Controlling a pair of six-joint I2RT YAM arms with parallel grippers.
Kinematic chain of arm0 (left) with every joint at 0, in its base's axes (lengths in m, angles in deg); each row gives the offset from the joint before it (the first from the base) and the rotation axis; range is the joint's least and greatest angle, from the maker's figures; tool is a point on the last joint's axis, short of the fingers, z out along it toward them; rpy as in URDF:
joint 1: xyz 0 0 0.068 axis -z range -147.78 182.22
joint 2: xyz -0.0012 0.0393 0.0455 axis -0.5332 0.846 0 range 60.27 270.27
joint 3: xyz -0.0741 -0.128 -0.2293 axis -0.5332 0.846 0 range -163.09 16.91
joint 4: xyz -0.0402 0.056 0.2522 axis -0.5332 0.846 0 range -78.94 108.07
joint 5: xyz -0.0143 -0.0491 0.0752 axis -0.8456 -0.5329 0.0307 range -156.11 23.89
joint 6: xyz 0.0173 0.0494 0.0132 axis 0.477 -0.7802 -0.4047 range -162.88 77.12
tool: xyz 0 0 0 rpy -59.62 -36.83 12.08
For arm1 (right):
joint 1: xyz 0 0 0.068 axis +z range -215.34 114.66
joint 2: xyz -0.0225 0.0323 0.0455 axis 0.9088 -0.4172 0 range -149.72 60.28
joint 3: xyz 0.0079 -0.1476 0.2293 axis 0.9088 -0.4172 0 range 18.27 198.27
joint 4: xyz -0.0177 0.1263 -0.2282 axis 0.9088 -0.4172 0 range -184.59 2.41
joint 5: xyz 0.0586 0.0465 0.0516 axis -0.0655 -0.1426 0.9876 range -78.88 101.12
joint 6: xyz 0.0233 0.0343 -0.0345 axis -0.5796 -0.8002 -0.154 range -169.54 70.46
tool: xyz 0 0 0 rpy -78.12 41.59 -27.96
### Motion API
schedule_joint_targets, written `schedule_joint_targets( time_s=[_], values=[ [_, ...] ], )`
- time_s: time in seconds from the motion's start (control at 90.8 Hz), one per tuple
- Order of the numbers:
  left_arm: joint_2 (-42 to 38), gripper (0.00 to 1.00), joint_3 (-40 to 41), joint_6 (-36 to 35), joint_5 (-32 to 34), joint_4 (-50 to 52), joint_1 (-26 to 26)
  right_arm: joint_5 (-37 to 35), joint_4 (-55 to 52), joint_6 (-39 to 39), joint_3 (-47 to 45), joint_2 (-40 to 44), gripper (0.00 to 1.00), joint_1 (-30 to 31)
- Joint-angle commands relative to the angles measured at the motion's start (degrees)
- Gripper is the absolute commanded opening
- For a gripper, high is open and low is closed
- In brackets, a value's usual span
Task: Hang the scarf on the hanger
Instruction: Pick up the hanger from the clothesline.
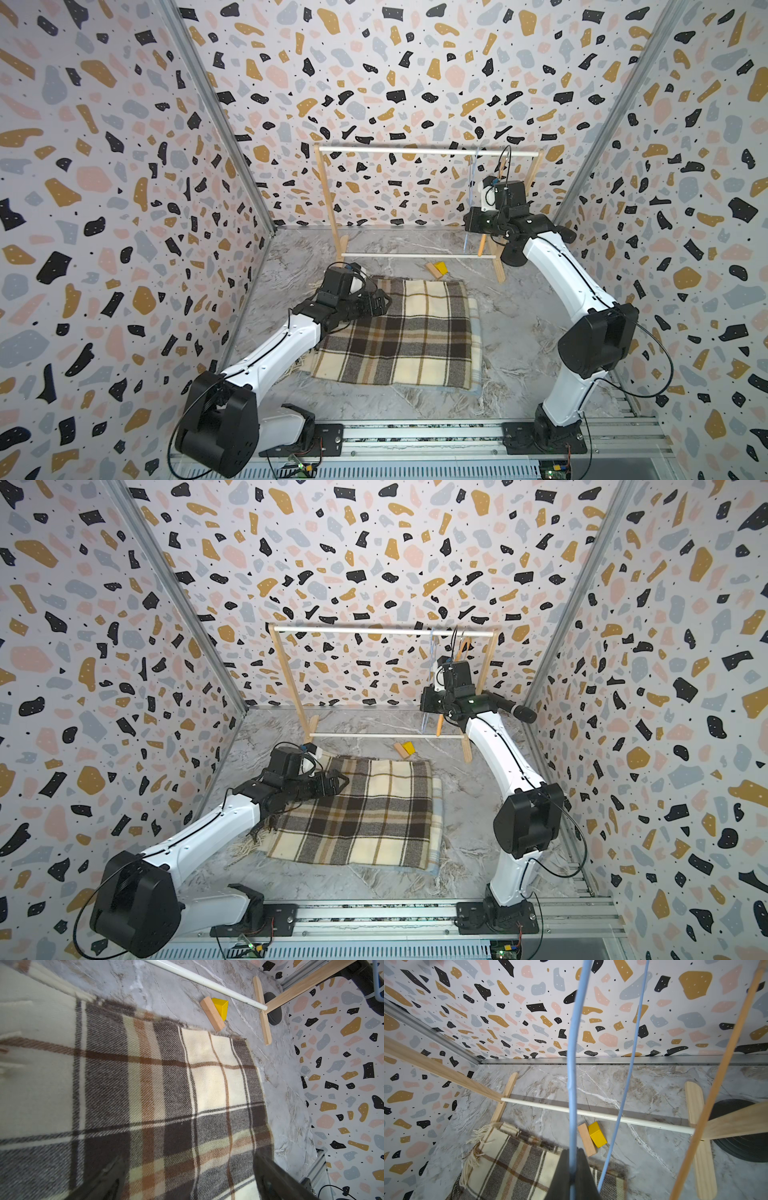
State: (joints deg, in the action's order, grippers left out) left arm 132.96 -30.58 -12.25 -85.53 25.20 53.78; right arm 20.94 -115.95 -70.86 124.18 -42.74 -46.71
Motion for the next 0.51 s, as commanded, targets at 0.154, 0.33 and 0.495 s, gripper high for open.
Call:
schedule_joint_targets(
  time_s=[0.154,0.33,0.495],
  values=[
    [-4.36,0.98,-3.66,-3.63,2.12,5.22,0.16,2.69,5.02,5.62,2.01,5.91,0.0,1.92],
    [-9.05,0.99,-7.89,-6.85,5.66,12.93,0.08,1.79,4.34,6.84,1.54,6.83,0.0,3.92],
    [-13.66,1.0,-13.62,-9.31,7.91,21.22,-0.01,-1.78,6.09,5.98,-4.57,9.91,0.0,6.86]
  ],
)
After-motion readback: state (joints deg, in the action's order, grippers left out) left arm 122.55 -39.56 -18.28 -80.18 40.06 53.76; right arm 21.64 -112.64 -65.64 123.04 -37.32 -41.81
